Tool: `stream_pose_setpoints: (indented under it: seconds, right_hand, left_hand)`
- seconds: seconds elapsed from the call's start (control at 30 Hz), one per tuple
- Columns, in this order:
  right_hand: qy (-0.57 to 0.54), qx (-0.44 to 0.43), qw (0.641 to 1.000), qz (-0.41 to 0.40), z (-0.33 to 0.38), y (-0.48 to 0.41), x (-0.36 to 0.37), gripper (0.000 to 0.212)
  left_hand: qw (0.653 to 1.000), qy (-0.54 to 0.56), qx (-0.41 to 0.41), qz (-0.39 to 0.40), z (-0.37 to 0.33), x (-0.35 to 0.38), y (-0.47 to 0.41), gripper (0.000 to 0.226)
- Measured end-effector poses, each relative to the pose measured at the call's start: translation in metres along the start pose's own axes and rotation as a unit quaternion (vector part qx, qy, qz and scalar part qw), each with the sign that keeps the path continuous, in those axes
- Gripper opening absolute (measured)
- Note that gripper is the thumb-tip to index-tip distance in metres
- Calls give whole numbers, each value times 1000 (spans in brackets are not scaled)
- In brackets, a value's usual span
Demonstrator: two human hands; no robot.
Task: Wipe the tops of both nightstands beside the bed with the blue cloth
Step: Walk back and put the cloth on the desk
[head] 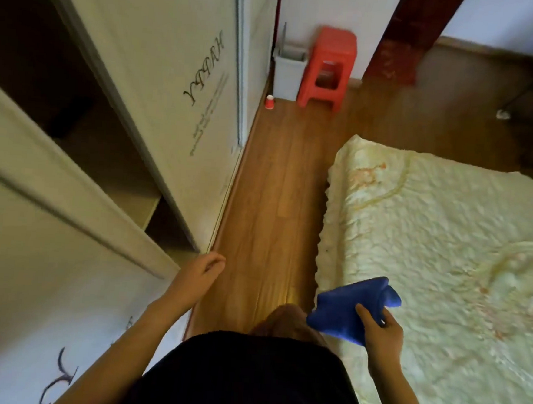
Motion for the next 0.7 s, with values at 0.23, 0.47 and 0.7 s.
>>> stream_pose_setpoints:
  seconds: [0.23, 0.47, 0.7]
  right_hand:
    - [1, 7, 1000, -11, 35, -138, 47, 17]
    - [14, -17, 998, 54, 110, -295, 113, 18]
    - [-17, -22, 995, 98, 181, -422, 168, 15]
  left_hand:
    - [998, 34, -54, -27, -76, -14, -115, 19]
    - [992, 44, -83, -85, -160, -42, -202, 19]
    - [988, 61, -88, -111, -255, -59, -284, 18]
Point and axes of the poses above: each hand's wrist, its own y-axis away from the middle knuckle, its own x-axis out of the palm, z = x × y, the point moved 2 cm from there along -y, towards the middle knuckle, and after that the axes turned 15 degrees about -x, right-handed, at the moved point
